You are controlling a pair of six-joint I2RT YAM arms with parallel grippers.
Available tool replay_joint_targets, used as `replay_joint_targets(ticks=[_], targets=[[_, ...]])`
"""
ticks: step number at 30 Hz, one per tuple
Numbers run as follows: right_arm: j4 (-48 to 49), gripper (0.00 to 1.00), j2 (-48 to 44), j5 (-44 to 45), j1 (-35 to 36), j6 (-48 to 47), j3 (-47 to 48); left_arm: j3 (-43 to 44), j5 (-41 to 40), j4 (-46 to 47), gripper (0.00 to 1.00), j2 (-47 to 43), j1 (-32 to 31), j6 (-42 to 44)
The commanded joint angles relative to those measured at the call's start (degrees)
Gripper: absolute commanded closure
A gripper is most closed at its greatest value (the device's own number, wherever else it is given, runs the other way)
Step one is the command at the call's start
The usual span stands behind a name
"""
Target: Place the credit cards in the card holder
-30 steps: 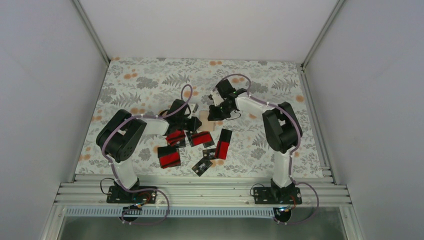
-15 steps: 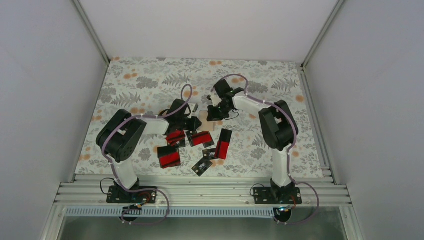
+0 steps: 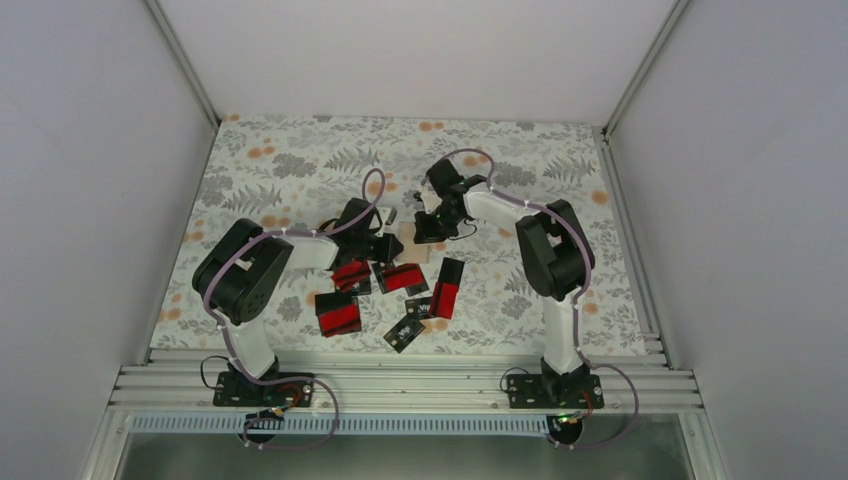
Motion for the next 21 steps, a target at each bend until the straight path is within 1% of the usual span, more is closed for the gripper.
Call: replay_joint_targets(ticks=[1, 11, 19, 21], targets=[[-1.79, 0.96, 2.82, 0.52, 1.20, -0.38, 1.24, 0.68, 0.75, -1.99, 0.88, 0.95, -0.73, 0.86], [-3.74, 0.96, 4.73, 2.80, 1.68, 0.06, 1.05, 0.82, 0.69, -2.11, 0.89, 0.75, -0.75, 0.90], [-5.28, 0.96, 3.93, 3.54, 2.08, 0.25, -0.80, 0.80, 0.47, -2.34, 0.89, 0.70, -0.79, 0.99], [-5.44, 0.96, 3.59, 3.26, 2.17, 0.10, -1.16, 0.78, 0.27, -2.47, 0.91, 0.57, -0.80, 1.04]])
